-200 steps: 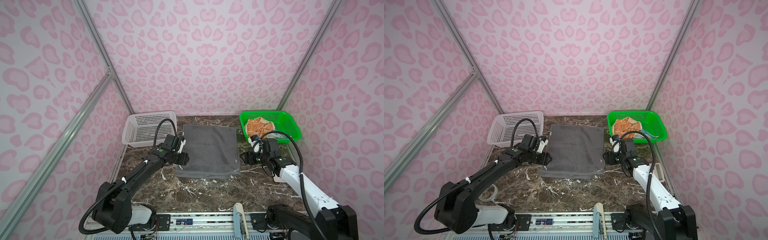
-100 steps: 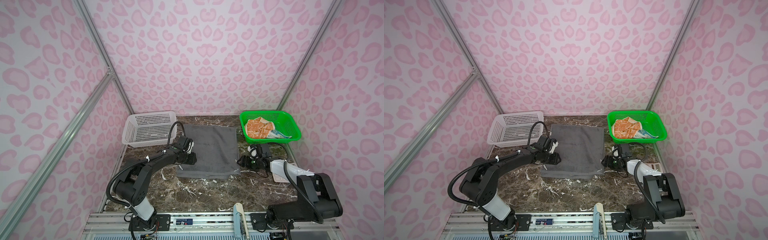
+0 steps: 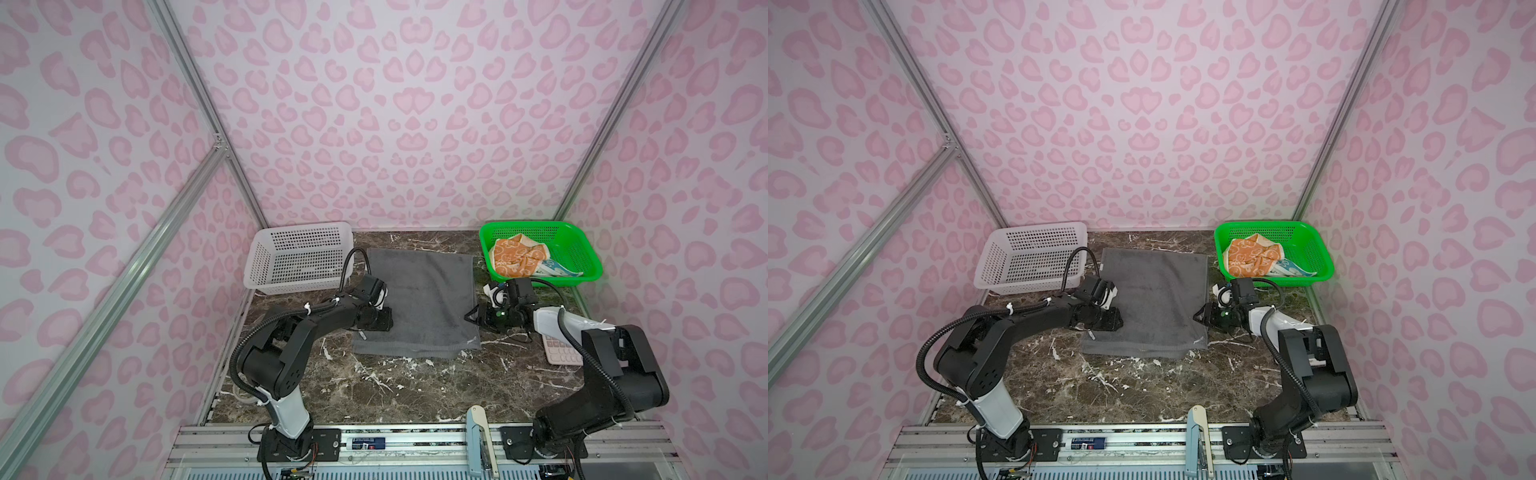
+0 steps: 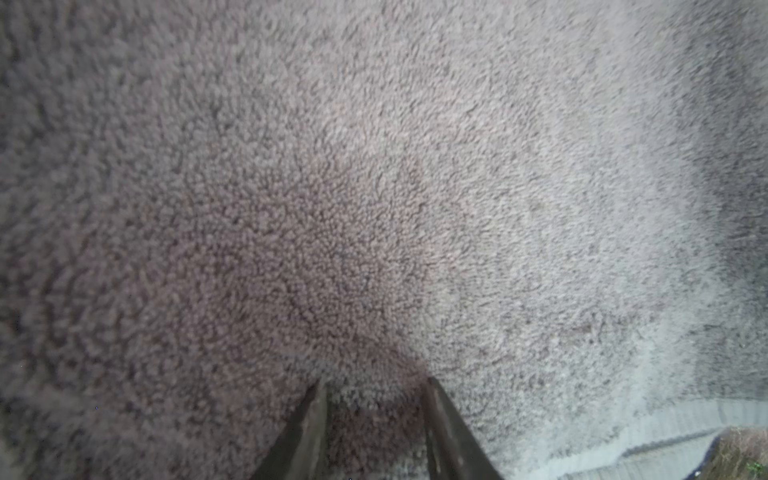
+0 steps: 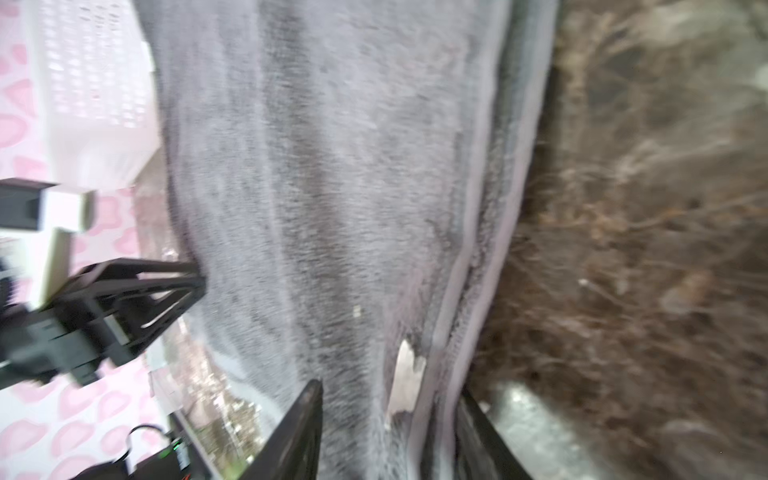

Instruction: Fold and stack the towels

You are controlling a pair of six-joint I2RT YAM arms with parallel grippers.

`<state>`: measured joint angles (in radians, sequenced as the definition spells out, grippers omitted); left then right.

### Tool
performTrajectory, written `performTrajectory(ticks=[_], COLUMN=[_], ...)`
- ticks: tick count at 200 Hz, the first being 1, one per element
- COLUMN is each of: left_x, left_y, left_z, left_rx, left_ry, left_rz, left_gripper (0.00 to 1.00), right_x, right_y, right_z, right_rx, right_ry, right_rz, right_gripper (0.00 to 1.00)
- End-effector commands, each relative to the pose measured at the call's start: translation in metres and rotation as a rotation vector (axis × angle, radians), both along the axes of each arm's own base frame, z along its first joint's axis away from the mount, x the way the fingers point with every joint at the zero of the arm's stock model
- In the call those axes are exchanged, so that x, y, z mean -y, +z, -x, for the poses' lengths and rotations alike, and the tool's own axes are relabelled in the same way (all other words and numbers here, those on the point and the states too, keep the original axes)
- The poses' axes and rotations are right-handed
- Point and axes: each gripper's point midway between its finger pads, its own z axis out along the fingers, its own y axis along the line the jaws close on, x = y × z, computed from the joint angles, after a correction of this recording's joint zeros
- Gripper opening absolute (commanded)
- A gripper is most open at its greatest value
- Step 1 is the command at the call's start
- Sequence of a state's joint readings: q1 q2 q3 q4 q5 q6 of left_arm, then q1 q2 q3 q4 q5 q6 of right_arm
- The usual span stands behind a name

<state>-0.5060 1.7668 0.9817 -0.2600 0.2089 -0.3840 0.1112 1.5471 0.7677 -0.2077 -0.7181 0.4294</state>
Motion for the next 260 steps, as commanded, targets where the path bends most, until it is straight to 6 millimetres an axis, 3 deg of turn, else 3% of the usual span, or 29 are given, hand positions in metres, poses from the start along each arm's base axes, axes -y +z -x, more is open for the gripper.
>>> performTrajectory(ticks=[1,33,83,128,143,174,190,214,260], left_x=[-0.008,-0.009,-0.012,-0.012,-0.012,-0.014,-0.014,-0.014,-0.019], left_y=[-0.012,-0.014,-0.017,-0.019,-0.018,-0.018,-0.016,-0.010,0.006], left_z=[0.002,0.003,0.003,0.002,0.002,0.003,0.003,0.003,0.013], left_rx=[-0.026,-0.029,-0.029,-0.032,-0.030,-0.029,-0.026,-0.019,-0.011], left_ry=[0.023,0.020,0.018,0.013,0.013,0.011,0.011,0.009,0.014], left_rz=[-0.048,-0.054,-0.069,-0.077,-0.075,-0.081,-0.081,-0.076,-0.069], left_gripper=[0.40,0.40,0.40,0.39,0.39,0.39,0.39,0.39,0.43], right_x=[-0.011,-0.021,-0.034,-0.041,-0.034,0.014,0.028,0.033,0.022], right_y=[0.019,0.044,0.058,0.065,0.064,0.055,0.058,0.055,0.009], right_z=[0.015,0.009,0.000,0.007,0.013,0.022,0.026,0.036,0.063], right_rx=[-0.061,-0.076,-0.128,-0.167,-0.181,-0.175,-0.146,-0.064,-0.093], right_ry=[0.044,0.040,-0.030,-0.038,-0.037,-0.145,-0.188,-0.141,-0.001], right_rz=[-0.076,-0.177,-0.328,-0.317,-0.243,0.086,0.164,0.253,0.415], right_gripper=[0.48,0.48,0.46,0.46,0.46,0.46,0.46,0.44,0.43])
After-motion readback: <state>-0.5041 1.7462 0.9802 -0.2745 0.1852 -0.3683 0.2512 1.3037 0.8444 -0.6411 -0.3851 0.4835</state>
